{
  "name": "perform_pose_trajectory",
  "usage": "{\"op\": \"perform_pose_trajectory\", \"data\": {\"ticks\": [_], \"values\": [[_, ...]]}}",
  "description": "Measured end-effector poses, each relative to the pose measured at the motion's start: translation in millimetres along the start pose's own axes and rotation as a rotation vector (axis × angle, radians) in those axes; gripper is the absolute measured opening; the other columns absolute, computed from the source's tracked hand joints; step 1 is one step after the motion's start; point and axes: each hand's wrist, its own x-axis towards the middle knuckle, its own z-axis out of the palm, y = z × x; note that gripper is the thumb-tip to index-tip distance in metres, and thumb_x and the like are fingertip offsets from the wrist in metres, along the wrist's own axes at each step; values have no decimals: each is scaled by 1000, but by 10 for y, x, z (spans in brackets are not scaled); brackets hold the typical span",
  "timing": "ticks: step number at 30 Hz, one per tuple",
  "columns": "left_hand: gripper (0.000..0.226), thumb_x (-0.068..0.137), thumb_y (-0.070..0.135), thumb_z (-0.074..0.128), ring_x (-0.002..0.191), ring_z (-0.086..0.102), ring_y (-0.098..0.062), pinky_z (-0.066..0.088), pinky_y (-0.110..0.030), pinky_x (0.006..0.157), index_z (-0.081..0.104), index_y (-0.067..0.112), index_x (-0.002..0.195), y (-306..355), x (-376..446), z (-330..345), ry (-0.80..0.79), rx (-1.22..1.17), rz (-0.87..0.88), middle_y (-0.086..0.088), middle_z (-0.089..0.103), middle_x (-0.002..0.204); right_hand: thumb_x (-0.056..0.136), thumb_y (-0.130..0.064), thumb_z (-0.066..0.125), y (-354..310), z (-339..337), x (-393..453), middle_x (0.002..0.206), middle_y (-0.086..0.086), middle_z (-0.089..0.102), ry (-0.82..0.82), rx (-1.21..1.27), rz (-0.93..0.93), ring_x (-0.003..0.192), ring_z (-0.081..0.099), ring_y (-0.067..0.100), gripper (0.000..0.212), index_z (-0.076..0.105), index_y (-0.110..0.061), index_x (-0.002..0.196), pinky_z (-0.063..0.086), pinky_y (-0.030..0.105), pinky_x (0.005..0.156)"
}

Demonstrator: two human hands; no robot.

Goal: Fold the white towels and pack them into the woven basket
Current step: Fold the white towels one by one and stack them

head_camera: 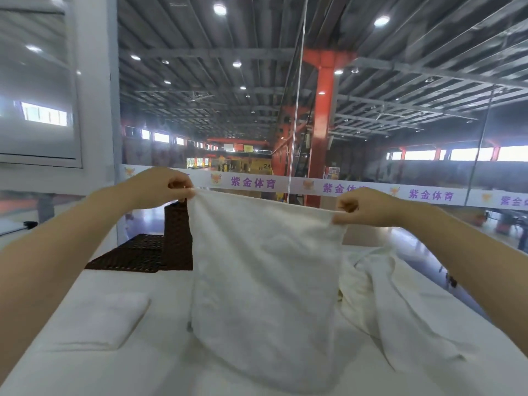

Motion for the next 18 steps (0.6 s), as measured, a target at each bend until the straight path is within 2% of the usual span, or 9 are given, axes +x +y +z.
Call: {"op": "perform_pose_trajectory", "data": {"ticks": [3, 5, 8, 12, 15, 18], "values": [[15, 97, 37, 53, 76, 56, -2, 37, -15, 64, 61, 33, 85, 63, 112, -121, -19, 112, 36, 14, 64, 83, 88, -37, 68, -36, -219, 52, 68, -8, 53, 87, -88, -34, 64, 47, 12, 28, 53, -23, 69, 40, 30, 63], [14, 97, 38, 53, 76, 58, -4, 40, -19, 65, 64, 31, 90, 36, 188, -206, 53, 88, 18, 13, 66, 82, 88, -32, 69, -51, -367, 74, 65, -7, 51, 193, -29, -57, 63, 46, 14, 30, 50, -24, 65, 39, 31, 62], [16, 95, 45, 54, 73, 60, -4, 41, -25, 64, 60, 38, 82, 8, 288, -298, 82, 88, 8, 17, 67, 78, 87, -26, 70, -40, -481, 89, 65, -3, 49, 309, 81, -51, 61, 42, 14, 30, 49, -17, 68, 38, 30, 59], [16, 93, 46, 55, 75, 61, -8, 46, -28, 68, 64, 33, 88, 20, 342, -319, 99, 45, 2, 13, 67, 84, 83, -22, 76, 32, -505, 97, 70, 6, 55, 321, 233, 10, 63, 49, 17, 26, 54, -11, 75, 45, 35, 61], [17, 94, 43, 57, 82, 62, -12, 51, -35, 79, 65, 29, 94, 29, 332, -274, 135, -125, -55, 7, 67, 88, 82, -17, 78, 75, -507, 78, 76, 7, 56, 330, 462, 38, 70, 53, 17, 17, 63, -14, 91, 49, 28, 67], [20, 97, 35, 55, 90, 65, -13, 53, -30, 83, 65, 18, 103, 51, 312, -200, 187, -451, -94, 2, 68, 96, 86, -14, 72, 91, -506, 66, 93, 3, 66, 211, 670, 50, 81, 63, 13, 28, 67, -15, 114, 53, 20, 71]]}}
